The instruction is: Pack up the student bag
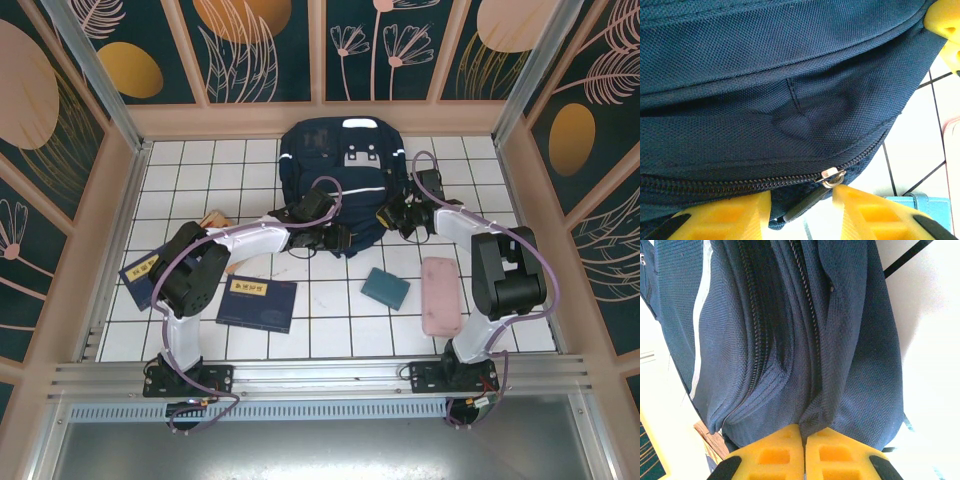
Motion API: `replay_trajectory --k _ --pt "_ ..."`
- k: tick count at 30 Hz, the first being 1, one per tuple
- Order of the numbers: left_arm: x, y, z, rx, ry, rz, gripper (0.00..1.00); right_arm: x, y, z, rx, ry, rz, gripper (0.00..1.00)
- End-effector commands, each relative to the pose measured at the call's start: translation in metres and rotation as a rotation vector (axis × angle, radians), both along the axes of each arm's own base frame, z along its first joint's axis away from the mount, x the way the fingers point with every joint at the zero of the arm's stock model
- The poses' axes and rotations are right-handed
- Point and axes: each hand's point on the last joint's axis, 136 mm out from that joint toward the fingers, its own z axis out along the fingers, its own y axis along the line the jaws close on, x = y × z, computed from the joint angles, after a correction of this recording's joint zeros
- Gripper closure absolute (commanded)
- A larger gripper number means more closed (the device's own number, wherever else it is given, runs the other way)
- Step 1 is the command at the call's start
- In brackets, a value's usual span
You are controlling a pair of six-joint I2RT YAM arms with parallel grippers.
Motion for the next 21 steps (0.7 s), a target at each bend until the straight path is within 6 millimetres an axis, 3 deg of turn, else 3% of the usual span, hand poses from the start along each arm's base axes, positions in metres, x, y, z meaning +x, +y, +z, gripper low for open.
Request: replay_trajectory --k 1,9,14,19,21 --pt "0.001 -0.009 -0.001 -0.026 0.012 -0.015 0.64 0.01 0.008 0.027 0.02 -0.082 0.029 0.93" --pt "0.0 -0.013 -0.007 -0.026 0.015 -0.015 0.71 0.009 0.01 0.027 0.016 -0.086 0.035 0.93" --pt "-0.001 -0.013 -0.008 -0.025 0.014 -0.02 0.85 0.009 0.007 0.029 -0.002 -0.094 0.028 0.95" --pt "-0.001 -0.004 0.002 0.004 -0.021 -0.009 1.0 0.013 -0.007 0.03 -0.084 -0.109 -0.012 0.98" --pt "-0.003 0.004 0.004 0.034 -0.031 -0.004 1.0 0.016 -0.017 0.031 -0.137 -0.121 -0.038 1.0"
